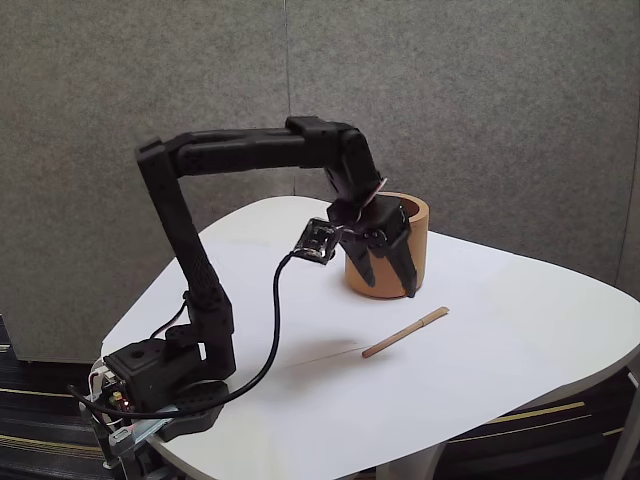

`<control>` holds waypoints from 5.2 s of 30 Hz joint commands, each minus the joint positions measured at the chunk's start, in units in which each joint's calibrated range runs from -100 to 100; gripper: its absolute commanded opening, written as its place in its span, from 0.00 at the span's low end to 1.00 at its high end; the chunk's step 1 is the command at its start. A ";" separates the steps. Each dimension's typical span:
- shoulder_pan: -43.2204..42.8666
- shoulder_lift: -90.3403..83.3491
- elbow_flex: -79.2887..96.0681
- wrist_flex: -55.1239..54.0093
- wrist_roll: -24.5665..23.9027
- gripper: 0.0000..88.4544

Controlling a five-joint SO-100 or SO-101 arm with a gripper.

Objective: Grab the pen and put it in the pen holder.

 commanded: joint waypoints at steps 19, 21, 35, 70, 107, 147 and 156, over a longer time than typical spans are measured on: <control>0.93 20.75 -14.08 -0.51 -4.40 0.32; 0.86 21.72 -14.17 -0.59 -4.45 0.32; 0.71 26.69 -13.81 -4.92 -4.13 0.32; 0.64 30.67 -14.89 -4.92 -4.03 0.28; 2.39 19.45 -15.25 -4.07 -3.82 0.01; -5.15 -25.69 -14.53 -41.10 62.36 0.01; -12.18 -20.89 -8.12 -58.98 78.36 0.01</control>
